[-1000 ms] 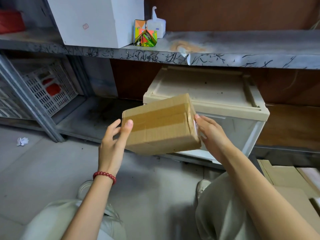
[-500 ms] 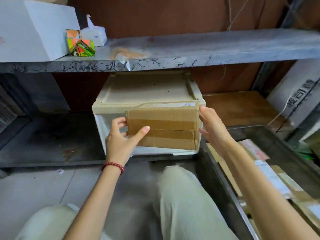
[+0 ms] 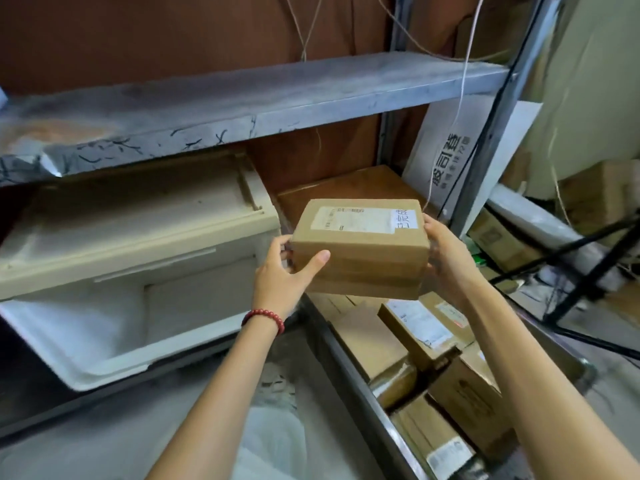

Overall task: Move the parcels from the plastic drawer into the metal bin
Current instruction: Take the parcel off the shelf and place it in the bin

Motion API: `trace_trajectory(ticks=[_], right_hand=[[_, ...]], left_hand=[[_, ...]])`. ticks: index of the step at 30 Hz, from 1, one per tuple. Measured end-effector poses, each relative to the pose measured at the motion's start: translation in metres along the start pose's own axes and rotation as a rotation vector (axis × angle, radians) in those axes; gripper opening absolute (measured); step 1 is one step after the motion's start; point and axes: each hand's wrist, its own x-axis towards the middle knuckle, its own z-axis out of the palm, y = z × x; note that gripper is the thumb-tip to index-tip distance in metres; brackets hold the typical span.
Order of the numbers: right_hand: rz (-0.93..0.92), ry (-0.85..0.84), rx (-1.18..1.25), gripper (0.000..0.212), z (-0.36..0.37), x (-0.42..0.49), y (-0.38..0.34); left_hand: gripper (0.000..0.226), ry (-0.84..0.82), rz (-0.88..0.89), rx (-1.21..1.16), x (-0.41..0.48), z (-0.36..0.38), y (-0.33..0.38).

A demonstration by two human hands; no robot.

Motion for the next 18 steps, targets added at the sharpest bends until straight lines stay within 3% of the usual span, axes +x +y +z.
trace_trajectory(ticks=[2, 6, 14, 18], right_hand=[[-0.007, 0.059, -0.026, 0.041, -0.010, 0.016, 0.007], [-0.050, 0.097, -0.158, 0.050, -0.027, 0.048, 0.025], [-0.102, 0.128, -0.370, 0.049, -0.043, 0.108, 0.040], [-0.058, 0.107, -0.413, 0.046, -0.046, 0.127, 0.051]], left_hand=[[0.056, -0.025, -0.009, 0.012, 0.009, 0.019, 0.000], [0.057, -0.097, -0.018, 0.073, 0.028, 0.055, -0.006], [0.096, -0.215, -0.043, 0.171, 0.066, 0.105, -0.022], [0.085, -0.250, -0.053, 0.319, 0.074, 0.122, -0.034]])
